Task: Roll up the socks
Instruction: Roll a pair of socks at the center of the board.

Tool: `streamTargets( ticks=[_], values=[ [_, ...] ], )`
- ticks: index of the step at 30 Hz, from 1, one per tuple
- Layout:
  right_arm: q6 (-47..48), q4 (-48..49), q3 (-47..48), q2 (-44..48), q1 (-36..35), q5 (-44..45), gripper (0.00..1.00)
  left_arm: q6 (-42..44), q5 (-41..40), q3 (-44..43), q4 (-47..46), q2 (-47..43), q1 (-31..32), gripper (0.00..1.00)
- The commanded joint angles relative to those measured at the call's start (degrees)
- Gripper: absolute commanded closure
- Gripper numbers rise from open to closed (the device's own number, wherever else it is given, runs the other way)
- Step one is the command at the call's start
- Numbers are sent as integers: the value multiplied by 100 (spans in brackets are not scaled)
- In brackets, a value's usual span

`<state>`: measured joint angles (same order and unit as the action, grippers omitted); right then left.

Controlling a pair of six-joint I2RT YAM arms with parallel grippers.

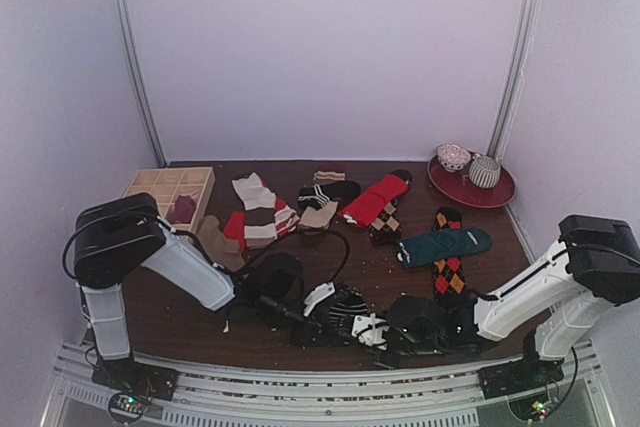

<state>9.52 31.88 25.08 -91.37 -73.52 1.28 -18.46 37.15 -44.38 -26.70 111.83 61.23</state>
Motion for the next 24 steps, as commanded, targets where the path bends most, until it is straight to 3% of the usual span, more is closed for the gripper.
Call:
streamTargets(
  ticks=[1, 3, 5, 7, 10, 13, 18, 24],
  values=[
    [-1126, 101, -257, -19, 92, -615, 89, 268, -1213, 307, 1049, -210, 1, 79],
    [-1505, 202, -415, 35, 193, -1063, 89, 524, -1657, 400, 894, -669, -6, 66],
    [-1831, 175, -498, 48, 316, -1489, 90, 775, -2062, 522, 623, -1111, 3, 45],
    [-2103, 135, -565, 33, 470, -1929, 90, 1107, -2425, 765, 161, -1549, 34, 41],
    [-2606, 124, -635, -17, 738, -2531, 90, 1815, -2793, 1399, -1335, -2104, 224, 35],
    [-3107, 420, -761, -154, 1014, -3192, 89, 2396, -2642, 1732, -2302, -2094, 361, 32],
    [-3533, 310, -617, -523, 1302, -3523, 89, 2587, -1920, 1481, -2443, -1433, 547, 39],
    [-3817, 399, -496, -880, 1440, -3801, 90, 2591, -1796, 1131, -2092, -768, 783, 46]
  ],
)
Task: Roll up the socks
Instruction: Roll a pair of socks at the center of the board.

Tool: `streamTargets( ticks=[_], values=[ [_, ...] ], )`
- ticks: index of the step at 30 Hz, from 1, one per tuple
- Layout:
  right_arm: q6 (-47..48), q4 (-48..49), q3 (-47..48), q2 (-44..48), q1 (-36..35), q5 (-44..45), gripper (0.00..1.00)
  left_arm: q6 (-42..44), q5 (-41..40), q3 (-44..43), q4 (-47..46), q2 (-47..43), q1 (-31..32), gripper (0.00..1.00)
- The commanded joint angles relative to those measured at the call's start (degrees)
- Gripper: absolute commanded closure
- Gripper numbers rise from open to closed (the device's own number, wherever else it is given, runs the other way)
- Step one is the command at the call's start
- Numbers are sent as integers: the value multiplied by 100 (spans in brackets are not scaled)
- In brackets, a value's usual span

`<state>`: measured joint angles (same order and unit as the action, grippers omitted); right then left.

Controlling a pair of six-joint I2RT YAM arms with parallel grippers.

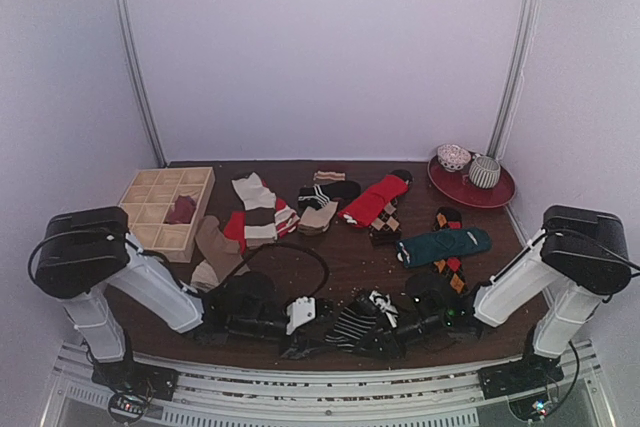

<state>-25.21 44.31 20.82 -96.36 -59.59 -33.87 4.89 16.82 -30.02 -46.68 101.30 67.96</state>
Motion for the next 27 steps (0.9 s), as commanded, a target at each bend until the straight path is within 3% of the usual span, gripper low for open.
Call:
streamTargets(
  ticks=[1, 7, 11, 14, 16, 19, 23, 27],
  values=[
    [-317, -930, -26, -404, 78, -314, 89, 246, 256, -338, -24, 329, 116, 48],
    [-206, -1089, 23, -429, 178, -531, 89, 261, 19, -578, 360, 635, 121, 50],
    [-226, -1059, -23, -416, 264, -681, 89, 305, 53, -860, 832, 879, 129, 65],
    [-206, -1062, -32, -385, 335, -759, 89, 232, 9, -947, 1010, 993, 129, 69],
    [-190, -1062, -34, -380, 358, -804, 89, 145, -35, -925, 1064, 991, 132, 76],
    [-137, -1079, -11, -348, 379, -772, 89, 5, -183, -909, 1254, 966, 133, 100],
    [12, -1132, 35, 51, 396, -501, 83, -405, -368, -1125, 1974, 877, 129, 100],
    [350, -970, -98, 1042, 392, 216, 77, -1010, -353, -1402, 3093, 910, 109, 100]
  ],
)
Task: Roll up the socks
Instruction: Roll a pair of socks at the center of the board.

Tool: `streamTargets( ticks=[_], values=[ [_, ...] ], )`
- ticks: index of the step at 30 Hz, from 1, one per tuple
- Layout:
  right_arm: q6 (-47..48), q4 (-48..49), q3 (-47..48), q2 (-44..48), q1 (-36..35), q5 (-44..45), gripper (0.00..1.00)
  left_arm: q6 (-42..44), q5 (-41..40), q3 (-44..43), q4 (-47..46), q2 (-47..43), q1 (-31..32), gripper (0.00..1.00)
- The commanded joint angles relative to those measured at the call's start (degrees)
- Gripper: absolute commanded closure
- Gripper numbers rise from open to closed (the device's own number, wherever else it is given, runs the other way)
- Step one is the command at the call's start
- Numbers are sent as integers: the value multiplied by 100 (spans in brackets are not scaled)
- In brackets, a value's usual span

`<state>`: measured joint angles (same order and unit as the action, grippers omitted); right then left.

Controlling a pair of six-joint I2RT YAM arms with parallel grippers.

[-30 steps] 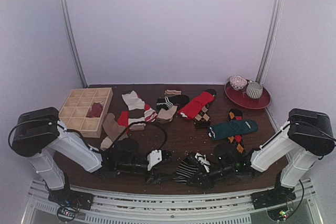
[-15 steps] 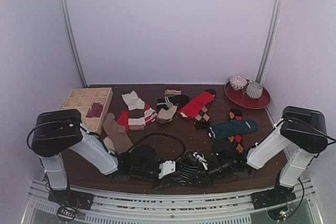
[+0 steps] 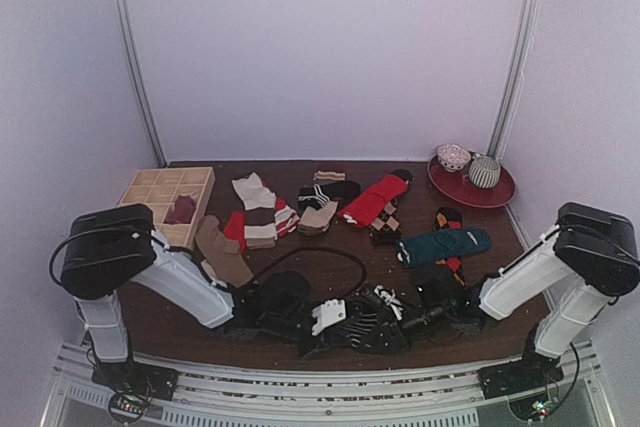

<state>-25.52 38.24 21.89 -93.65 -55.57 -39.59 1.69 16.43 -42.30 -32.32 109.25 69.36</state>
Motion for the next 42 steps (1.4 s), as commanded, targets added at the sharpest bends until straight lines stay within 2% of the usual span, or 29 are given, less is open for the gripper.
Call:
streamTargets(
  ticks=[1, 5, 8, 12, 16, 19, 25, 33, 36, 40, 42],
  values=[
    [545, -249, -284, 1086, -52, 1018, 73, -860, -228, -203, 1836, 138, -59, 100],
    [1783, -497, -435, 2219, -634, 2558, 63, -1573, 489, -16, 1868, 146, -252, 100],
    [2559, -533, -540, 2597, -1055, 3452, 58, -1821, 742, 146, 1862, 117, -364, 100],
    [3287, -583, -640, 2603, -1542, 4111, 52, -1929, 872, 183, 1913, 121, -432, 100],
    [3618, -526, -576, 2015, -1958, 4669, 51, -1926, 968, 113, 1978, 187, -501, 100],
    [3782, -449, -446, 1588, -2160, 4857, 49, -1865, 986, 53, 2057, 210, -520, 100],
    [3955, -430, -86, 941, -2250, 4677, 49, -1805, 1019, -37, 2137, 236, -533, 100],
    [3926, -348, 102, 375, -2378, 4947, 49, -1762, 1104, -32, 2116, 281, -564, 100],
    [3612, -522, 233, 119, -2358, 5080, 53, -1705, 1149, -33, 2120, 257, -564, 100],
    [2979, -842, 306, -90, -2240, 4900, 76, -1578, 1182, -36, 2067, 132, -564, 100],
    [2606, -867, 277, -126, -2154, 4677, 84, -1500, 1103, -12, 1994, -12, -564, 97]
  ],
)
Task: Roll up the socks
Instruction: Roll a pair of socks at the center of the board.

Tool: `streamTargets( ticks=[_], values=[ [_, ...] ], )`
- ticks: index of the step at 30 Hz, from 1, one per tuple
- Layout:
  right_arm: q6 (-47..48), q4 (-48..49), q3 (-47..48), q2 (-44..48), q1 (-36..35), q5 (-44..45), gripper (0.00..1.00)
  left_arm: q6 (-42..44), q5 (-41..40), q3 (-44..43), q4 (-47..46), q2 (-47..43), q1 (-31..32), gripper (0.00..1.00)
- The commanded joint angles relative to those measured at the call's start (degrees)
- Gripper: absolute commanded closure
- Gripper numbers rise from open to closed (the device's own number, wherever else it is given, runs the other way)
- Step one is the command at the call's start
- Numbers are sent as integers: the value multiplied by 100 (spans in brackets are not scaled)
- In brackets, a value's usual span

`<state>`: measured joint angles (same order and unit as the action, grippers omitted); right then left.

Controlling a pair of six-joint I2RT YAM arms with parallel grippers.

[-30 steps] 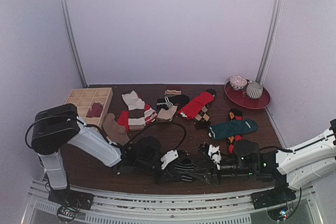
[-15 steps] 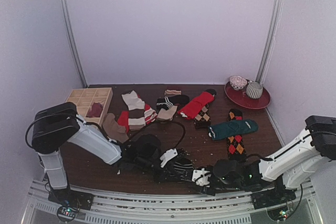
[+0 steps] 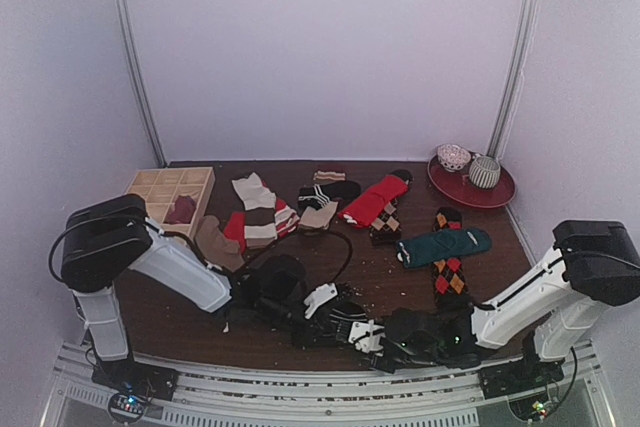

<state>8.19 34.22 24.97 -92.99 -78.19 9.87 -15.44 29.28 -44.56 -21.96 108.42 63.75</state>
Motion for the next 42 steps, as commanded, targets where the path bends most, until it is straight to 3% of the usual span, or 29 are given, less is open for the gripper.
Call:
streamTargets(
  ticks=[1, 4, 7, 10, 16, 21, 24, 26, 28, 30, 32, 39, 42],
  values=[
    [-961, -478, -51, -186, 142, -375, 88, 250, -275, 238, 937, -37, -3, 94],
    [-1567, -305, -279, 2, 280, -779, 92, 468, -850, 372, 801, -471, -3, 76],
    [-2253, 53, -644, 205, 510, -1452, 92, 788, -1282, 718, 234, -1116, 0, 48],
    [-2846, 425, -893, 204, 834, -2252, 91, 1181, -1500, 1153, -728, -1753, 55, 4],
    [-3474, 548, -856, -155, 1245, -3256, 91, 2076, -2298, 1648, -2331, -2110, 496, 2],
    [-3476, 401, -713, -399, 1385, -3337, 91, 2149, -2953, 2986, -6201, -1696, 587, 2],
    [-3438, 358, -613, -502, 1459, -3446, 91, 2276, -2688, 3245, -7417, -1127, 569, 2],
    [-3418, 308, -560, -506, 1483, -3517, 91, 2164, -2361, 2937, -6475, -1200, 569, 6],
    [-3403, 204, -531, -456, 1498, -3548, 91, 2220, -2018, 2143, -4130, -1415, 569, 16],
    [-3398, 142, -516, -388, 1512, -3601, 91, 2460, -1630, 1577, -2644, -1362, 577, 2],
    [-3360, 19, -468, -361, 1538, -3646, 91, 2348, -1627, 1607, -2583, -1292, 578, 2],
    [-3341, -56, -410, -435, 1729, -3952, 91, 2296, -1541, 1403, -1801, -766, 586, 30],
    [-3298, -51, -422, -472, 1759, -4043, 91, 2224, -1580, 1425, -1753, -648, 586, 31]
  ],
)
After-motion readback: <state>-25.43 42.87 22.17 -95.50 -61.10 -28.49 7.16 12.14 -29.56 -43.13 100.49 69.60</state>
